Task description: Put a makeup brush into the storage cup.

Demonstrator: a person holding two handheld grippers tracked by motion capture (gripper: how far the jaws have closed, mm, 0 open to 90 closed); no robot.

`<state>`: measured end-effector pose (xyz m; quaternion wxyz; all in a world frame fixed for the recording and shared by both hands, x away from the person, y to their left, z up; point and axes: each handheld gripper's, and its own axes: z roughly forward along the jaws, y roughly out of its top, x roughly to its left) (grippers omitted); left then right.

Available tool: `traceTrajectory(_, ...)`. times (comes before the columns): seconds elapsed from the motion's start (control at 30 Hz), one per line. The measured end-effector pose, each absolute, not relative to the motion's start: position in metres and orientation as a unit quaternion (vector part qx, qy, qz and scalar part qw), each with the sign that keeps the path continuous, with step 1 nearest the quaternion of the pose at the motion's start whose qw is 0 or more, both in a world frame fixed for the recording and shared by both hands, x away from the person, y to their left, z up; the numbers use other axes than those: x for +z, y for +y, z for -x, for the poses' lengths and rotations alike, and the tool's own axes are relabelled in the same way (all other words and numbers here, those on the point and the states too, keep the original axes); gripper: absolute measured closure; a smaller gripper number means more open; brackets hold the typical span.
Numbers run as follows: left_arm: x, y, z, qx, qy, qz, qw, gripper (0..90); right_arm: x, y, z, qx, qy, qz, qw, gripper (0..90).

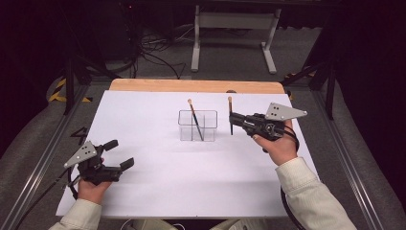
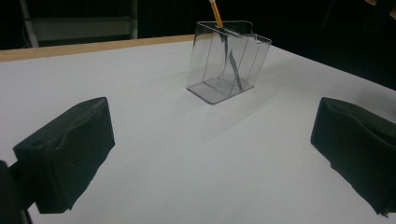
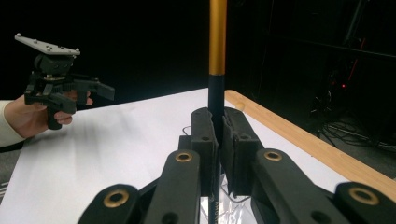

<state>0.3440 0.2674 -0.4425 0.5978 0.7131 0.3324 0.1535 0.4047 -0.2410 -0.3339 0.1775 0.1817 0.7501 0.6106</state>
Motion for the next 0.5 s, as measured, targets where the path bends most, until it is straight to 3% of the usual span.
traceTrajectory(0.5, -0.442, 0.269, -0.341, 0.152, 0.326, -0.710, 0.605, 0.1, -0.334, -0.224, -0.418, 0.628, 0.731, -0.196, 0.180, 84.1)
